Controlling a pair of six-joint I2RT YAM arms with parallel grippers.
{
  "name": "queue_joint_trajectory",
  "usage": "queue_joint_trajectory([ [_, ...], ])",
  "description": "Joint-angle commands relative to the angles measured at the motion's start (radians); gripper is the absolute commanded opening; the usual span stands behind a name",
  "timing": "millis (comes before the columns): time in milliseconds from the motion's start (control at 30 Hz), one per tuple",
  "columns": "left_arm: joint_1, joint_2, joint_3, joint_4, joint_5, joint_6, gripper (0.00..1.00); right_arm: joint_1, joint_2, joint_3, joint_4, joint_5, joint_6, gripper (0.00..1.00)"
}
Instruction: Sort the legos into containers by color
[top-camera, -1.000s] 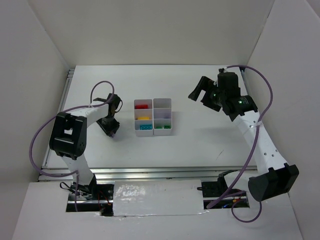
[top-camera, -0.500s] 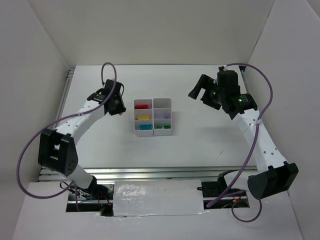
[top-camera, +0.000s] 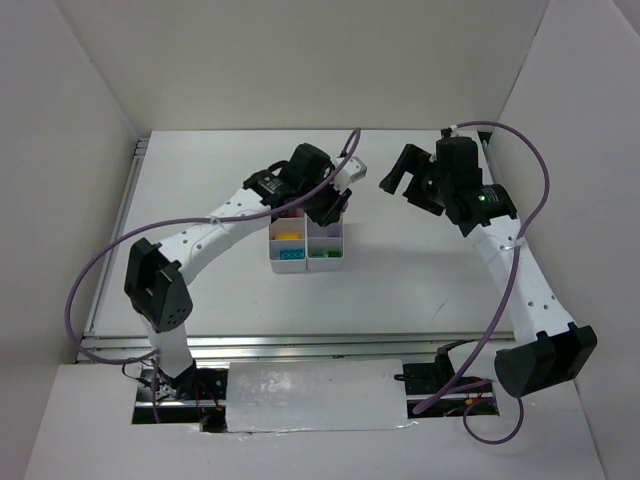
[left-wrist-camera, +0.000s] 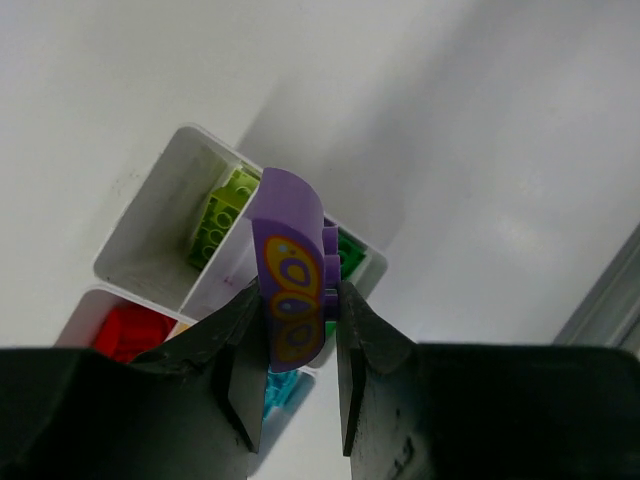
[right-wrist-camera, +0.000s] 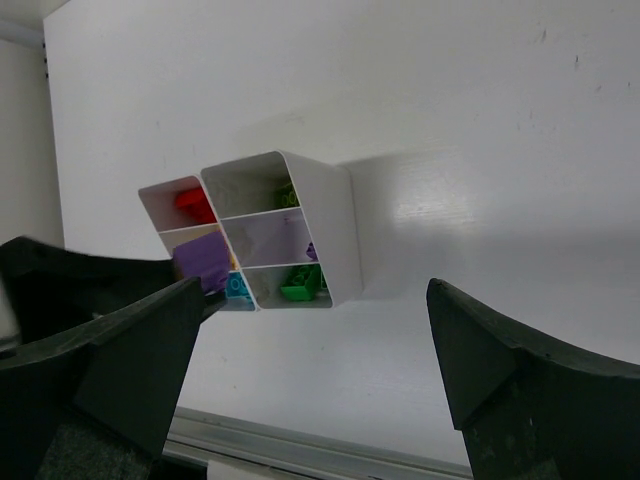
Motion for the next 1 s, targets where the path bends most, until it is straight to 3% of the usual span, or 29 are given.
queue_joint_trajectory([
  [0, 0.014, 0.049, 0.085, -0.082, 0.022, 0.141, 0.0, 0.004, -0.02, 0.016, 0.009, -0.006, -0.011, 1.0],
  [267, 0.008, 0.08, 0.011, -0.038, -0.08, 0.143, 0.01, 0.004, -0.06, -0.018, 0.009, 0.005, -0.014, 1.0],
  [433, 0.003, 0.086, 0.005, -0.029, -0.077, 0.13, 0.15, 0.004, -0.077, -0.024, 0.006, 0.008, -0.017, 1.0],
  [767, 0.002, 0.057, -0.089, 0.02, -0.119, 0.121, 0.22, 0.004, -0.092, -0.041, 0.006, 0.008, -0.017, 1.0],
  [867, 0.002, 0.054, -0.101, 0.029, -0.128, 0.117, 0.28, 0.001, -0.094, -0.035, 0.006, 0.008, -0.017, 1.0],
  [967, 0.002, 0.049, -0.102, 0.037, -0.134, 0.11, 0.42, 0.004, -0.094, -0.035, 0.003, 0.005, -0.017, 1.0],
])
